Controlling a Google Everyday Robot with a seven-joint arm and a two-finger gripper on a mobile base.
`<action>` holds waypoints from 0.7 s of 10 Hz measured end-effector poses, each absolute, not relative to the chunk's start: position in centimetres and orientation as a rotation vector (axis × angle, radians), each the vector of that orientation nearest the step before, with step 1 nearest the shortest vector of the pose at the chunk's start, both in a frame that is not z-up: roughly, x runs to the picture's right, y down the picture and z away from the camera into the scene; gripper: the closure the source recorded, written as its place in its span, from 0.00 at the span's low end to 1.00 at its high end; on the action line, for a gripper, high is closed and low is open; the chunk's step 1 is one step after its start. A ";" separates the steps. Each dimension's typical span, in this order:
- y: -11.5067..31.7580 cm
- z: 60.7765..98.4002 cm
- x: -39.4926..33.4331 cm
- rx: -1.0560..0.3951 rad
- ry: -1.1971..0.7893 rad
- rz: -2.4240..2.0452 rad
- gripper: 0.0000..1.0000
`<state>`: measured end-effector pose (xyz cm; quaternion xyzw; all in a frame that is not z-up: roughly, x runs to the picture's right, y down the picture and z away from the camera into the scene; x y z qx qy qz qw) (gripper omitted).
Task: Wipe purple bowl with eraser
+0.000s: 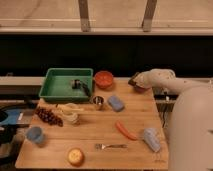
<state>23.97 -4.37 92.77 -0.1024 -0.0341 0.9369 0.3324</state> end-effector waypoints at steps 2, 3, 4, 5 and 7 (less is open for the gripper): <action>-3.0 91.4 26.1 -0.251 -0.098 2.479 1.00; -2.7 91.2 26.5 -0.244 -0.096 2.489 1.00; -2.5 91.1 26.9 -0.233 -0.091 2.497 1.00; -2.4 91.3 27.1 -0.217 -0.079 2.498 1.00; -3.5 92.5 27.4 -0.192 -0.063 2.498 1.00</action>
